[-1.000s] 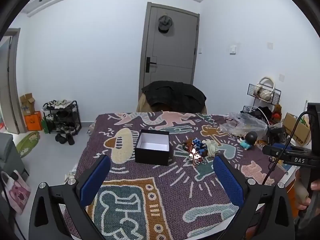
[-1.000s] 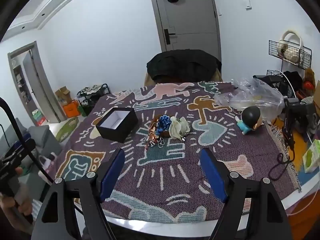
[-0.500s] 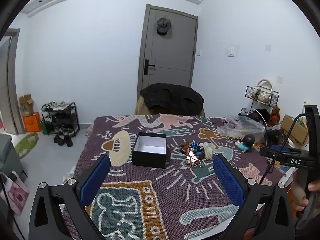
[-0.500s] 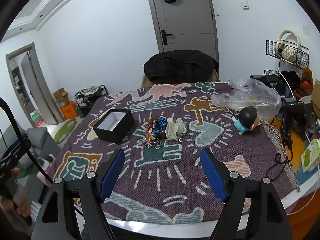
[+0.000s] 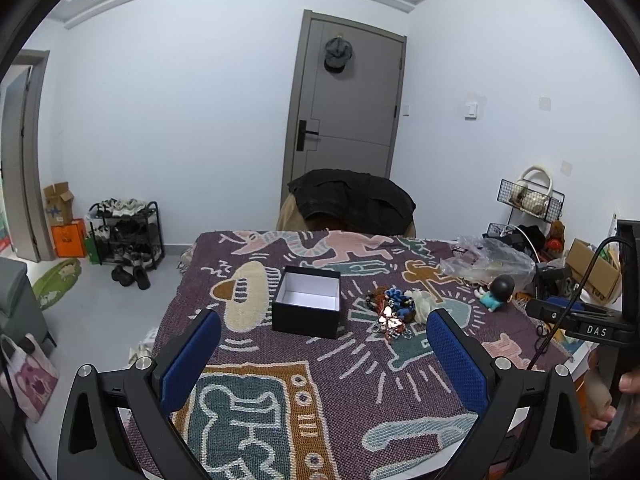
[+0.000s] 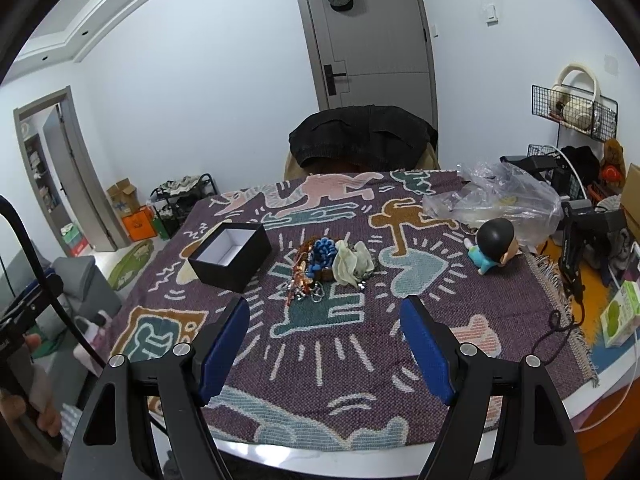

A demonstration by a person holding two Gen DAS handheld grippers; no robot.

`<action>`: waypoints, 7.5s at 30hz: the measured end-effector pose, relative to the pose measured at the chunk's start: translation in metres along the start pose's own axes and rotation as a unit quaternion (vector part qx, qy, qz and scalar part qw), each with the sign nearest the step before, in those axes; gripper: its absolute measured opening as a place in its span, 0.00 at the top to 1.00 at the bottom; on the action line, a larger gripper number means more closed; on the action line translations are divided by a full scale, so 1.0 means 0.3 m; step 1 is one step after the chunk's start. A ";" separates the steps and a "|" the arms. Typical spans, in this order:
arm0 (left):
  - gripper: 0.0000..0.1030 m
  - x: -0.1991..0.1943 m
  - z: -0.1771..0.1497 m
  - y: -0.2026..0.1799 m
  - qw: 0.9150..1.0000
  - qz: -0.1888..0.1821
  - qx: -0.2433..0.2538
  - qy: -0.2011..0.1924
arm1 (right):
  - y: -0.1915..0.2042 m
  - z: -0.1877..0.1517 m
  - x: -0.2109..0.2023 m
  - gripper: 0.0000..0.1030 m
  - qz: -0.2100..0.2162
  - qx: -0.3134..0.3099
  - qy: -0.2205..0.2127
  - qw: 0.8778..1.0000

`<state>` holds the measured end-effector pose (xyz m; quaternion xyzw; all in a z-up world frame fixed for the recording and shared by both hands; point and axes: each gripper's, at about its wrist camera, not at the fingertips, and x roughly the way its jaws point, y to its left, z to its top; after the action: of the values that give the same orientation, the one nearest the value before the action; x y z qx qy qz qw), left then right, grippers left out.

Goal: Organize jewelry

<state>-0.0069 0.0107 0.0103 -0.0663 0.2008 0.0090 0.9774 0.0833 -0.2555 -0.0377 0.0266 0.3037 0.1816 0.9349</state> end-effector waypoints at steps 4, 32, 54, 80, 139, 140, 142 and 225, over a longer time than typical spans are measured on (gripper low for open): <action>0.00 -0.002 0.004 0.001 1.000 -0.001 0.001 -0.002 | 0.007 -0.002 0.000 0.25 -0.007 -0.005 -0.003 1.000; 0.00 0.000 -0.003 -0.008 1.000 -0.006 0.014 0.001 | 0.010 -0.010 -0.009 0.25 -0.009 -0.012 -0.016 1.000; 0.01 0.100 -0.014 -0.044 0.999 -0.020 0.025 0.027 | -0.060 0.013 0.021 0.25 -0.010 0.016 -0.017 1.000; 0.47 0.425 0.068 -0.146 0.993 -0.082 0.020 0.083 | -0.136 0.080 0.434 0.51 0.035 0.063 0.077 0.994; 0.69 0.950 0.015 -0.356 0.964 -0.129 0.018 0.233 | -0.260 0.295 0.458 0.98 0.100 0.083 0.010 0.991; 0.69 0.959 0.011 -0.368 0.963 -0.129 0.021 0.236 | -0.266 0.297 0.440 0.98 0.099 0.085 0.007 0.991; 0.69 0.973 0.005 -0.392 0.961 -0.131 0.030 0.241 | -0.279 0.300 0.415 0.98 0.094 0.087 0.001 0.992; 0.16 0.654 0.118 0.368 0.990 0.022 -0.037 0.137 | 0.450 0.334 0.776 0.92 0.174 0.031 0.053 0.983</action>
<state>0.1823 0.1231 -0.0485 -0.0988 0.3338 0.0283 0.9370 0.2721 -0.0407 -0.0645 0.0983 0.3494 0.3332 0.8702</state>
